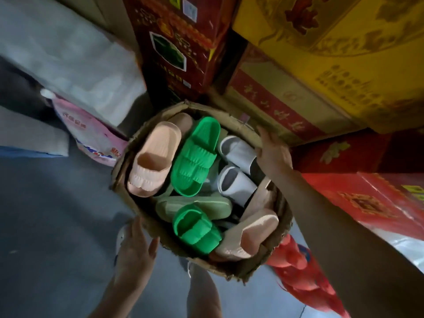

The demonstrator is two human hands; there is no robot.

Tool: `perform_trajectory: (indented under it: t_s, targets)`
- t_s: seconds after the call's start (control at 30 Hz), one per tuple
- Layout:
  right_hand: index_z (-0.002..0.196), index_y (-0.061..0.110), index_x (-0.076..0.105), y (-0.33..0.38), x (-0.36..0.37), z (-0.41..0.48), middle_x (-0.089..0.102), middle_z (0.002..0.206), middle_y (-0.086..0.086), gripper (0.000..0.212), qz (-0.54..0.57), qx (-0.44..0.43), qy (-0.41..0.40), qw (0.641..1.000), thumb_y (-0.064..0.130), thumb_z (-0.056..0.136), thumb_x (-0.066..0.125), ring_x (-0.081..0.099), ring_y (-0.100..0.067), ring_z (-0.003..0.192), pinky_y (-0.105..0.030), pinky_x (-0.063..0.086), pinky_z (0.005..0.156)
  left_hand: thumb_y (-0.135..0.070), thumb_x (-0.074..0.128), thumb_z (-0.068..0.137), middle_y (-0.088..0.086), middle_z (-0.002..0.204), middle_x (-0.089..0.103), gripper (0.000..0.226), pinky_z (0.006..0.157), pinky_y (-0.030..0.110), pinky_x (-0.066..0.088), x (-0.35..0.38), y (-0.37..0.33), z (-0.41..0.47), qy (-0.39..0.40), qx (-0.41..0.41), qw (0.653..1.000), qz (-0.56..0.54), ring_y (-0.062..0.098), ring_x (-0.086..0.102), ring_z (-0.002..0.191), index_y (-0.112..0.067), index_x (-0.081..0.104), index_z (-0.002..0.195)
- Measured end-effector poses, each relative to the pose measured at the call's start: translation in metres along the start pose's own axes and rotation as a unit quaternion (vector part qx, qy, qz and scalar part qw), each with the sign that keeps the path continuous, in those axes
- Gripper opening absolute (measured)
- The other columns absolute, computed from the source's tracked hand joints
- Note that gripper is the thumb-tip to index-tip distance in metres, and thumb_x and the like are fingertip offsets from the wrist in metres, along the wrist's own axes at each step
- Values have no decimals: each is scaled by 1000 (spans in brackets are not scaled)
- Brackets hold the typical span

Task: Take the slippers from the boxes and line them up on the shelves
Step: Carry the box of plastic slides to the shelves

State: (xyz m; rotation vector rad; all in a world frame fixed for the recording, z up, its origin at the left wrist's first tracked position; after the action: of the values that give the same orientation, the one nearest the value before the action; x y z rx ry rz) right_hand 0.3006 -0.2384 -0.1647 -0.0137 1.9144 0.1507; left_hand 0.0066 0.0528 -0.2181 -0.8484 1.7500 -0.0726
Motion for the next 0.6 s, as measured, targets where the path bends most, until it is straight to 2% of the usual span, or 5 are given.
perform_trajectory:
  t_s: [0.13, 0.23, 0.33, 0.43, 0.6]
  targets:
    - [151, 30, 25, -13, 32, 47, 51, 136, -20, 63, 3, 3, 61, 998, 18, 96, 53, 54, -45, 116, -48, 46, 87, -19, 75, 77, 20, 124, 44, 77, 76, 47, 56, 34, -6, -18, -60, -169, 977, -114, 35, 63, 89, -7, 32, 140]
    - [140, 25, 42, -17, 51, 55, 63, 117, -25, 45, -2, 9, 39, 999, 30, 97, 51, 59, -45, 105, -45, 46, 85, -21, 74, 79, 23, 122, 54, 70, 81, 52, 53, 57, -13, -27, -52, -260, 949, -169, 42, 62, 98, -10, 36, 137]
    - [130, 21, 56, -17, 66, 54, 65, 114, -24, 36, -13, 16, -2, 1000, 36, 99, 47, 60, -44, 104, -45, 45, 87, -24, 70, 82, 19, 112, 64, 48, 79, 46, 51, 71, -20, -28, -39, -289, 940, -178, 39, 62, 100, -11, 47, 122]
    - [123, 20, 63, -12, 68, 44, 69, 98, -27, 37, -35, -23, -55, 998, 35, 97, 41, 64, -46, 90, -46, 48, 80, -12, 64, 86, 17, 103, 65, 30, 73, 38, 46, 60, -25, -25, -72, -283, 936, -196, 34, 63, 91, -7, 53, 113]
    - [105, 9, 69, -12, 65, -8, 67, 91, -30, 18, 10, -7, -75, 997, 13, 90, 62, 64, -50, 83, -51, 51, 75, -7, 59, 87, 9, 94, 66, 28, 70, 38, 49, 27, 8, -27, -90, -265, 937, -208, 31, 63, 86, -19, 57, 113]
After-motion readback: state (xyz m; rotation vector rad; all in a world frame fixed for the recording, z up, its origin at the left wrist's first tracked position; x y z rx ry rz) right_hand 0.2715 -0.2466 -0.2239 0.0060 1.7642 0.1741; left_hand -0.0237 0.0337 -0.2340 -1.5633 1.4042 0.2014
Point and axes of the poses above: each hand's wrist, its own z-axis towards the middle knuckle, its own x-axis out of the palm, y = z × x, the point moved 4 cm from there along z, towards the middle knuckle
